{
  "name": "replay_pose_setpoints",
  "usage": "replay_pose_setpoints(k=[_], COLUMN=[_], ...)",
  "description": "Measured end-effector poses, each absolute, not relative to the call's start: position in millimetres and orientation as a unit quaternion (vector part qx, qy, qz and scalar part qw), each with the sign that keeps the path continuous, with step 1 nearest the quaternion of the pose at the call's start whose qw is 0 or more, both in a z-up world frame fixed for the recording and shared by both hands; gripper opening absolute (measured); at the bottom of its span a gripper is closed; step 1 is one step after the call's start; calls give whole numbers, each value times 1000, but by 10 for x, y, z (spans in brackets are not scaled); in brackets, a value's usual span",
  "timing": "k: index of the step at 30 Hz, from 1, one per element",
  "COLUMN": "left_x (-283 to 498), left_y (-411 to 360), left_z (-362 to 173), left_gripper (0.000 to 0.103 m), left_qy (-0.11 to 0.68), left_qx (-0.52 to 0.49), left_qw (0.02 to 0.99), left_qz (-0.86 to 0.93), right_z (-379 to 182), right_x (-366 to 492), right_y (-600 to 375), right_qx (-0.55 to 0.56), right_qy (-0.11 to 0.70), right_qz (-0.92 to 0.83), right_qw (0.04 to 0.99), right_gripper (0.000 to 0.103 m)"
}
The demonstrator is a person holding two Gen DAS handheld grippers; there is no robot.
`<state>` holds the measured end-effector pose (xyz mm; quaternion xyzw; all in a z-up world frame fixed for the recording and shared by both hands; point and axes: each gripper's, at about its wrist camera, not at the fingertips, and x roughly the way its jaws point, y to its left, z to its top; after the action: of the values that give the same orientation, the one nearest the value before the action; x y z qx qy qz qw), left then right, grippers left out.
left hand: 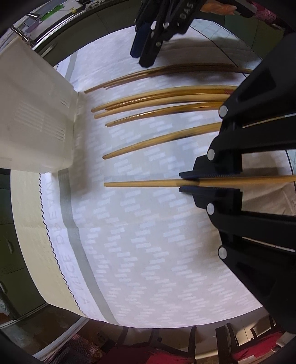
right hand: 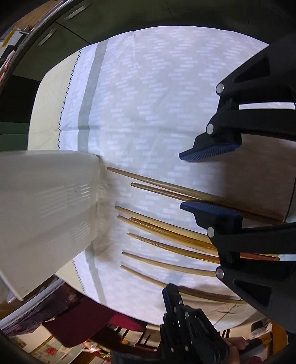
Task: Organize utensils
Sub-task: 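Lower the left gripper onto one wooden chopstick and close, then lower the right gripper onto another wooden chopstick and close, then lift both held chopsticks upright and carry them above the white holder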
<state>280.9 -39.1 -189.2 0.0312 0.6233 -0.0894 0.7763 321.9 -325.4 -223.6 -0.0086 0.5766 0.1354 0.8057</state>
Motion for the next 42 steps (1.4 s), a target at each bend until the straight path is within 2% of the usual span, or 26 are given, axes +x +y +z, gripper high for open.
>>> replay_pose_setpoints(k=[2,7,13,20,24,36,42], left_x=[2865,2929,3016,3057,3080,3092,3144], left_y=[-340,-399,-487,-513,-539,-336,-424], left_z=[-1894,-1879,-1863,-1888,-1887,-1538,-1662], left_gripper=[7,7,8,8,8,7,7], left_qy=[624,631,638,664,667,635,664], left_qx=[32,44,53,52,55,27,33], left_qw=[775,769,763,740,737,764,740], left_qz=[-92,-91,-89,-94,-95,-109,-101], right_z=[-2267,-2313,-2361,-2383,-2376,-1639,-1614], right_x=[3265,3317,3424,3572,3610,3074,3063], right_y=[-3195,-3046,-2849,-2726,-2684,-3070,-3178], right_qx=[-21,-44,-63,-59,-52,4,13], right_qy=[585,603,612,640,637,519,514], right_qz=[121,112,89,82,88,156,159], right_qw=[801,789,783,762,764,840,843], right_gripper=[30,26,13,12,7,7,7])
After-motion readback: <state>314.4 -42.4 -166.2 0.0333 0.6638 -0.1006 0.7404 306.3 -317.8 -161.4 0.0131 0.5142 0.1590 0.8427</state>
